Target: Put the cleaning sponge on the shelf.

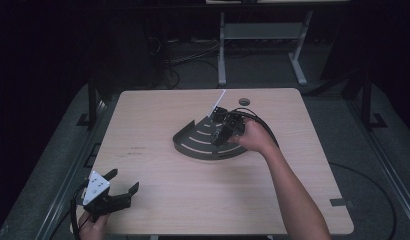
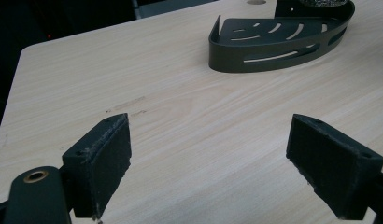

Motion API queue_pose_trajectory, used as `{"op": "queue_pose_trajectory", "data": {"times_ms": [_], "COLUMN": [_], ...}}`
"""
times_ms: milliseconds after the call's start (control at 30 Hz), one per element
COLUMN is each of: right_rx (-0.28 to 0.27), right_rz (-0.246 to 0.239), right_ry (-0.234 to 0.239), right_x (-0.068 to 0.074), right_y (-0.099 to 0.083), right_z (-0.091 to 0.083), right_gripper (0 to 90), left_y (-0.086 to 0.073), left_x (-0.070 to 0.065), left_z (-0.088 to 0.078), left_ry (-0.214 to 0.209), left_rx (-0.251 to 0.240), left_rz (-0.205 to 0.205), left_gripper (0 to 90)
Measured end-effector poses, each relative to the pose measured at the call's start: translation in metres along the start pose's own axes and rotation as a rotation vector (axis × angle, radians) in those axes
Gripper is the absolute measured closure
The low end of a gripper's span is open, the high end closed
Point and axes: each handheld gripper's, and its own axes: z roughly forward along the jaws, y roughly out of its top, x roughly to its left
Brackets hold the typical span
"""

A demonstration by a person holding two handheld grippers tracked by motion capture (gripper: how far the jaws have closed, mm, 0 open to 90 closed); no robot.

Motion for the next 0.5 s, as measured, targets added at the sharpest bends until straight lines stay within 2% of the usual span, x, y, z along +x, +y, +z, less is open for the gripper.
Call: {"op": "queue_pose_trajectory", "data": {"times_ms": [500], "right_rx": [0.019], "right_rz": [0.033], "right_ry": [-0.003], "right_x": [-0.012], "right_y": [0.004], "right_z": [0.022], "right_gripper": [32.0], "left_y": [0.0], "left_x": [0.0], "left_z": [0.0], "left_ry": [-0.006], "left_rx": [-0.005], "left_rz": [0.002], "left_gripper": [13.2]}}
